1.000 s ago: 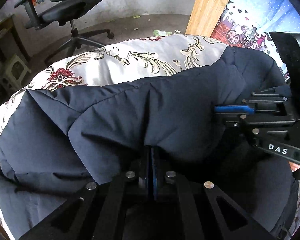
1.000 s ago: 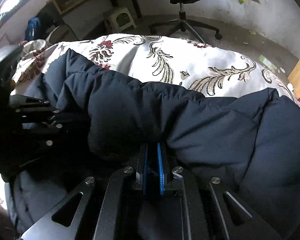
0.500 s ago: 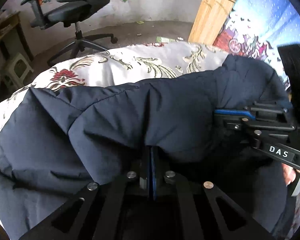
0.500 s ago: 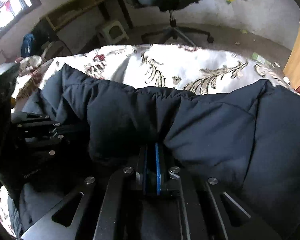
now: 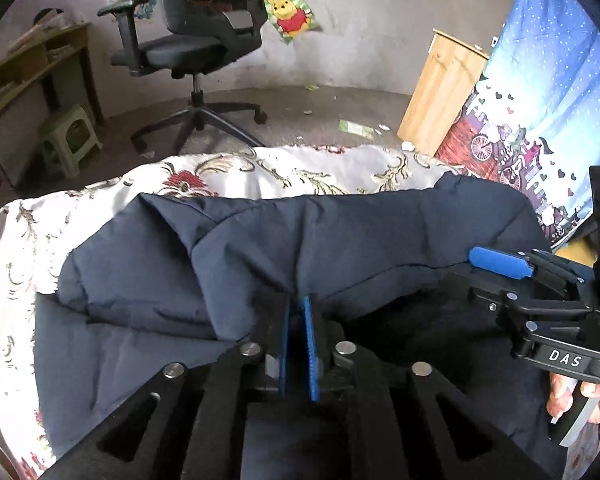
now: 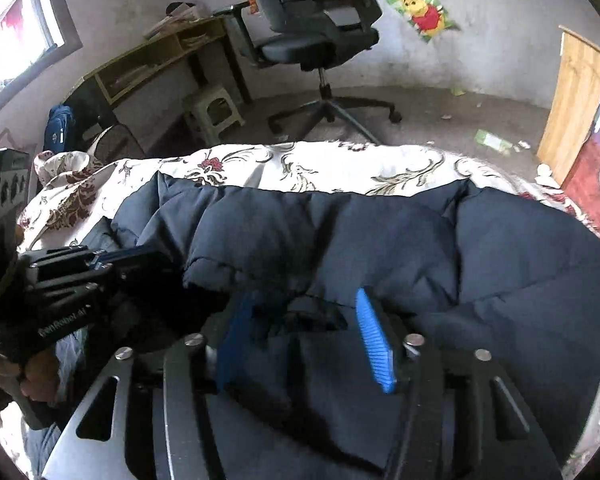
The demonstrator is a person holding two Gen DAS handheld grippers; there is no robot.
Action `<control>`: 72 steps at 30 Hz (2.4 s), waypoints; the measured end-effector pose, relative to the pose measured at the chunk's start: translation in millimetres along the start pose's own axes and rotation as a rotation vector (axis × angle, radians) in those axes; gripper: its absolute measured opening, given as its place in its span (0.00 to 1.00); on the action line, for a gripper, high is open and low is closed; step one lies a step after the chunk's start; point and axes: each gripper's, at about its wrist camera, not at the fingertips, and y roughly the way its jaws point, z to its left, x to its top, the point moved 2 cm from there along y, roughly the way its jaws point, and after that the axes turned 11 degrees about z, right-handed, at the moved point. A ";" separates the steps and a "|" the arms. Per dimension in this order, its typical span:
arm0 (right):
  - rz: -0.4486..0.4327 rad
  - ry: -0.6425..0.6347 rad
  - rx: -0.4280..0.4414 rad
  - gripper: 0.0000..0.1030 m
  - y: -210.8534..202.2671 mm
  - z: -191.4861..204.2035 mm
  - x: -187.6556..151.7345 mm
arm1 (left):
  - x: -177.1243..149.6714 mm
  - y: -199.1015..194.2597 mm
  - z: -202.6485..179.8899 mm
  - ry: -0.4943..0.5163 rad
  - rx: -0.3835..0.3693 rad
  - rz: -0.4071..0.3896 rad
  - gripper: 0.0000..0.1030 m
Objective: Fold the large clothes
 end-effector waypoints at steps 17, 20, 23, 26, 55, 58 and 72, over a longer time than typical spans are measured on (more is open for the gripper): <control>-0.130 0.129 -0.081 0.94 -79.9 -0.1 -35.9 | -41.6 -85.4 1.8 -0.110 0.038 -0.225 0.95; -0.169 0.174 -0.085 0.97 -97.7 1.9 -47.1 | -53.3 -99.7 0.8 -0.113 0.072 -0.254 1.00; -0.199 0.198 -0.096 0.97 -113.5 5.7 -58.3 | -66.6 -116.3 1.9 -0.119 0.105 -0.280 1.00; -0.228 0.195 -0.104 0.97 -131.2 12.7 -71.9 | -80.0 -132.6 1.7 -0.118 0.118 -0.292 1.00; -0.269 0.043 -0.151 0.97 -242.2 87.3 -209.0 | -223.6 -235.2 -30.6 -0.033 0.140 -0.379 1.00; -0.267 0.030 -0.139 0.97 -243.7 88.0 -223.3 | -239.7 -231.4 -37.6 -0.017 0.149 -0.367 1.00; -0.283 -0.040 -0.158 0.97 -240.0 71.1 -301.4 | -305.7 -228.2 -41.8 -0.042 0.196 -0.374 1.00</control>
